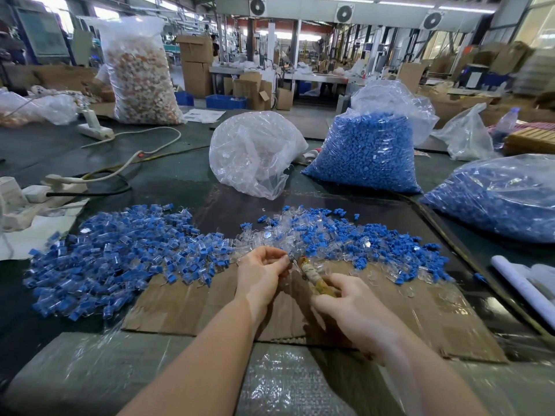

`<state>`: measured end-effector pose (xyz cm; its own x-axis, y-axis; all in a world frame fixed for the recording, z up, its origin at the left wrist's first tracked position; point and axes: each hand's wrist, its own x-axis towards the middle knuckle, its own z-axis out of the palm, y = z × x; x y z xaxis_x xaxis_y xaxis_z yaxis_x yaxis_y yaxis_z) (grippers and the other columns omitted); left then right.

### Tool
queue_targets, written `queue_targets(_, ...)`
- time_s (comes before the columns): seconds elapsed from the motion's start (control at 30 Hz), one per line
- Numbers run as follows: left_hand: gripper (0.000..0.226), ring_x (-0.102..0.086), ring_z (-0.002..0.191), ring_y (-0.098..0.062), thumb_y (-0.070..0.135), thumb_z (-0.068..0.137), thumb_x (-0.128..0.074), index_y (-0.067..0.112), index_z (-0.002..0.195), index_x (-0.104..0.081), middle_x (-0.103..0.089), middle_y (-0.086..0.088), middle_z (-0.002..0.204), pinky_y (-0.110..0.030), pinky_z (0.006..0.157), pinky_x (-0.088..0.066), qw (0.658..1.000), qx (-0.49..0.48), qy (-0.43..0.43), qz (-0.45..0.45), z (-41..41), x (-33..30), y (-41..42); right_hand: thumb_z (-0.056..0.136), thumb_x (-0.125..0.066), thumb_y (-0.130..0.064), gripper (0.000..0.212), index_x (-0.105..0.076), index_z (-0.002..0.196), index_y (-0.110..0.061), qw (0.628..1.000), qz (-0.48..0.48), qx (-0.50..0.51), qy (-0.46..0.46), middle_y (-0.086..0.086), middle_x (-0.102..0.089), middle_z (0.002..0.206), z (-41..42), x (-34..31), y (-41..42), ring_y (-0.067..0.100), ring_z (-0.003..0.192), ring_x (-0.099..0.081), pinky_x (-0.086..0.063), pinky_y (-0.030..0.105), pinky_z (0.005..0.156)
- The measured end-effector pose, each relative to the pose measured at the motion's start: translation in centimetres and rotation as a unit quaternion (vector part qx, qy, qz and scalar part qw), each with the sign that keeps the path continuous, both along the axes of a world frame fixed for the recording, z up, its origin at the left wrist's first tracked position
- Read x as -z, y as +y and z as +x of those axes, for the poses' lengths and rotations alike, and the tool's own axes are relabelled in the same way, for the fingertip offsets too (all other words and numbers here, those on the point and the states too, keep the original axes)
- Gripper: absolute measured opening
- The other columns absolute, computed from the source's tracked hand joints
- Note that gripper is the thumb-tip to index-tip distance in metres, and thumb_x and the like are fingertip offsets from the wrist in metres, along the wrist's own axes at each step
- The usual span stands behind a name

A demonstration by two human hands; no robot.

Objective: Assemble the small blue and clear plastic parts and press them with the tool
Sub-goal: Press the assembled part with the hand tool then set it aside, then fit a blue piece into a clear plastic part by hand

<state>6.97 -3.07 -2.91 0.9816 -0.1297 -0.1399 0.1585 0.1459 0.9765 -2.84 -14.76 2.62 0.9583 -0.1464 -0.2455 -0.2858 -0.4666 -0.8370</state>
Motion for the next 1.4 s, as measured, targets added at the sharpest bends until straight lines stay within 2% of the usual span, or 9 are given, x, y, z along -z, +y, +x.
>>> queue_targets(0.17, 0.007, -0.064, 0.066, -0.013, 0.005, 0.089, -0.059, 0.011, 0.086, -0.063, -0.067, -0.009, 0.081, -0.019, 0.055, -0.052, 0.998, -0.008, -0.035, 0.052, -0.4, -0.3, -0.3, 0.077, -0.065, -0.013, 0.04, -0.057, 0.115, -0.02, 0.993, -0.101, 0.036, -0.058, 0.003, -0.061, 0.104, -0.5, 0.9, -0.3, 0.017, 0.093, -0.06, -0.051, 0.033, 0.082)
queue_targets(0.37, 0.006, -0.056, 0.051, -0.01, 0.002, 0.09, -0.055, 0.003, 0.092, -0.061, -0.063, -0.011, 0.074, -0.019, 0.043, -0.044, 1.0, -0.004, -0.009, 0.023, -0.6, -0.8, 0.2, 0.084, -0.056, -0.009, 0.017, -0.062, 0.099, -0.011, 0.999, -0.024, -0.037, -0.016, 0.009, -0.064, 0.095, -1.1, -0.2, -1.2, 0.017, 0.085, -0.063, -0.054, 0.03, 0.076)
queue_targets(0.47, 0.008, -0.053, 0.048, -0.005, 0.004, 0.091, -0.055, 0.009, 0.088, -0.061, -0.062, -0.003, 0.071, -0.015, 0.041, -0.039, 0.996, -0.031, -0.048, 0.066, -0.3, -1.4, 1.0, 0.086, -0.056, -0.014, 0.018, -0.061, 0.104, -0.014, 0.995, -0.074, -0.001, -0.065, 0.0, -0.055, 0.092, -0.8, 0.1, -2.1, 0.005, 0.065, -0.051, -0.04, 0.015, 0.053)
queue_targets(0.53, 0.007, -0.054, 0.055, 0.0, 0.01, 0.09, -0.058, 0.014, 0.088, -0.063, -0.061, 0.006, 0.072, -0.007, 0.046, -0.041, 0.962, -0.085, -0.144, 0.214, 0.2, -1.7, 2.0, 0.089, -0.056, -0.016, 0.021, -0.056, 0.109, -0.02, 0.984, -0.145, 0.034, -0.098, -0.001, -0.054, 0.091, -0.3, 0.5, -3.1, 0.007, 0.062, -0.048, -0.035, 0.012, 0.049)
queue_targets(0.67, 0.014, -0.054, 0.069, -0.009, 0.02, 0.093, -0.054, 0.022, 0.1, -0.067, -0.063, 0.006, 0.091, -0.015, 0.049, -0.034, 0.846, -0.178, -0.238, 0.443, 1.9, -2.3, 5.7, 0.088, -0.057, -0.025, 0.033, -0.05, 0.12, -0.017, 0.932, -0.331, 0.129, -0.078, 0.002, -0.048, 0.101, 0.3, 1.7, -5.7, 0.019, 0.101, -0.044, -0.04, 0.032, 0.088)
queue_targets(0.83, 0.021, -0.052, 0.094, -0.026, 0.019, 0.094, -0.053, 0.018, 0.107, -0.07, -0.063, -0.004, 0.101, -0.038, 0.074, -0.041, 0.784, -0.178, -0.236, 0.546, 3.4, -1.4, 9.0, 0.09, -0.054, -0.032, 0.051, -0.038, 0.136, -0.017, 0.897, -0.407, 0.172, -0.027, 0.01, -0.047, 0.123, 0.4, 3.3, -6.9, 0.026, 0.12, -0.039, -0.035, 0.037, 0.1)
queue_targets(0.97, 0.022, -0.044, 0.1, -0.026, 0.02, 0.093, -0.055, 0.018, 0.11, -0.069, -0.062, -0.003, 0.104, -0.039, 0.085, -0.035, 0.76, -0.166, -0.241, 0.58, 3.6, -1.0, 8.9, 0.092, -0.048, -0.044, 0.06, -0.029, 0.144, -0.02, 0.877, -0.45, 0.168, -0.019, 0.009, -0.045, 0.125, 0.3, 4.4, -7.0, 0.025, 0.119, -0.04, -0.035, 0.034, 0.099)
queue_targets(1.27, 0.024, -0.044, 0.096, -0.012, 0.006, 0.092, -0.052, 0.008, 0.113, -0.065, -0.057, -0.002, 0.102, -0.016, 0.081, -0.029, 0.808, -0.056, -0.338, 0.479, 1.5, -0.5, 4.0, 0.091, -0.038, -0.057, 0.06, -0.031, 0.141, -0.025, 0.874, -0.462, 0.152, -0.014, 0.007, -0.046, 0.128, 0.6, 4.1, -6.6, 0.025, 0.122, -0.04, -0.038, 0.038, 0.098)
queue_targets(1.4, 0.045, -0.033, 0.129, -0.015, 0.002, 0.096, -0.04, 0.015, 0.139, -0.041, -0.042, -0.004, 0.14, -0.025, 0.108, -0.025, 0.816, 0.002, -0.299, 0.495, 1.0, 0.1, 1.9, 0.092, -0.037, -0.057, 0.06, -0.03, 0.142, -0.025, 0.874, -0.462, 0.152, -0.009, 0.006, -0.045, 0.13, 0.5, 4.0, -6.5, 0.025, 0.123, -0.039, -0.037, 0.038, 0.099)
